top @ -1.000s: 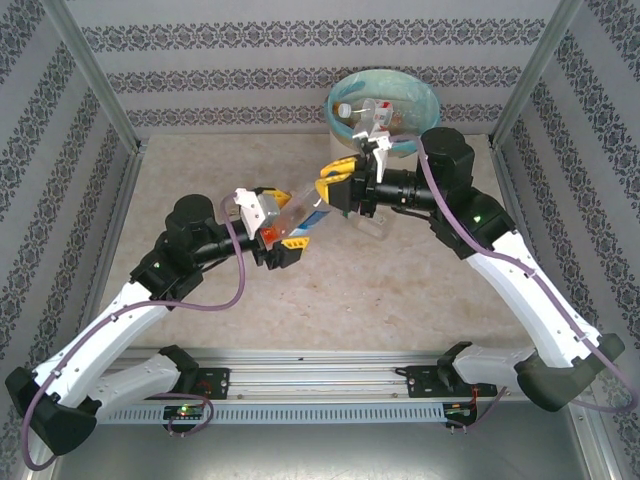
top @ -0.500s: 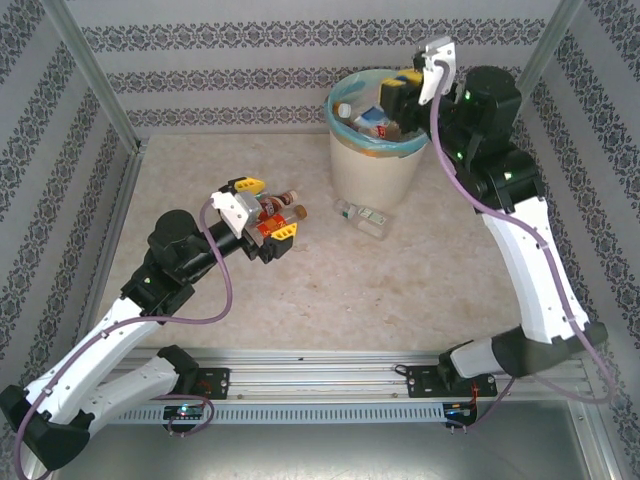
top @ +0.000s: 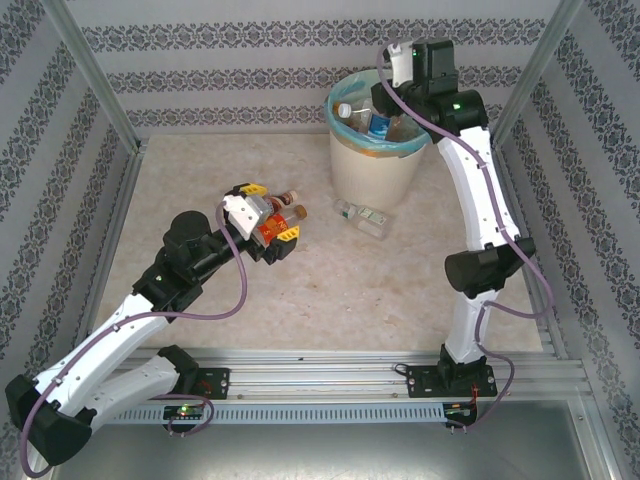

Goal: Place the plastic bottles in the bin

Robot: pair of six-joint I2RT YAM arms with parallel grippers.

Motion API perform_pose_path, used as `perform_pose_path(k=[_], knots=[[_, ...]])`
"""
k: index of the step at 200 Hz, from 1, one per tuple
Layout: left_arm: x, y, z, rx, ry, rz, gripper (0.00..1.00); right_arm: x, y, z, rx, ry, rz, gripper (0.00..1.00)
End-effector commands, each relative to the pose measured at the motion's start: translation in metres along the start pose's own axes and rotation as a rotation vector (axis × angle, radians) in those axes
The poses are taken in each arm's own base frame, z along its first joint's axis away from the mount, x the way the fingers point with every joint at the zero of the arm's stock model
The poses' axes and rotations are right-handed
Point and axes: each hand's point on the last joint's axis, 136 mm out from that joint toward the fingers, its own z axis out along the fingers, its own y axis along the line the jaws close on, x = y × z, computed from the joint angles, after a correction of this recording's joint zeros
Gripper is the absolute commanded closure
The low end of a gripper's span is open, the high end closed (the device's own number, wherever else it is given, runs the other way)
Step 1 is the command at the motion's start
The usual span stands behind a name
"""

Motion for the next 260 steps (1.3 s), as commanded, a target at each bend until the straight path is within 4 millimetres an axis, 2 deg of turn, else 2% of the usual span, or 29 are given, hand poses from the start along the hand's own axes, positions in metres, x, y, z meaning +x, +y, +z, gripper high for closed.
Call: perform_pose_path(k=[1, 48, 73, 89, 120, 139, 161, 188, 212, 260], knots=[[-0.006, 0.004, 0.000, -0.015, -0.020, 0.037, 0.00, 0.017, 0.003, 0.005, -0.038, 0.076, 0.033, 1.00], [0.000, 0.004, 0.001, -0.011, -0.005, 0.032, 0.00, 0.056, -0.006, 0.041, -0.040, 0.200, 0.059, 1.00], [0.002, 0.004, 0.001, -0.013, 0.002, 0.030, 0.00, 0.071, -0.017, 0.048, -0.013, 0.252, 0.082, 1.00], [0.002, 0.005, 0.001, -0.016, 0.001, 0.027, 0.00, 0.069, -0.032, 0.047, 0.043, 0.239, 0.090, 1.00], [0.003, 0.006, 0.003, -0.015, 0.007, 0.033, 0.00, 0.054, -0.073, 0.036, 0.198, 0.196, 0.067, 1.00], [0.002, 0.008, 0.003, -0.021, 0.004, 0.031, 0.00, 0.042, -0.082, 0.031, 0.216, 0.160, 0.056, 1.00], [0.004, 0.008, 0.005, -0.022, 0.004, 0.024, 0.00, 0.046, -0.074, 0.041, 0.160, 0.170, 0.050, 1.00], [0.008, 0.008, 0.007, -0.018, 0.011, 0.012, 0.00, 0.080, -0.057, 0.063, 0.065, 0.267, 0.090, 1.00], [0.008, 0.007, 0.005, -0.016, 0.014, 0.012, 0.00, 0.107, -0.051, 0.073, 0.048, 0.335, 0.093, 1.00], [0.011, 0.008, 0.005, -0.021, 0.021, 0.007, 0.00, 0.139, -0.057, 0.083, 0.071, 0.382, 0.110, 1.00]])
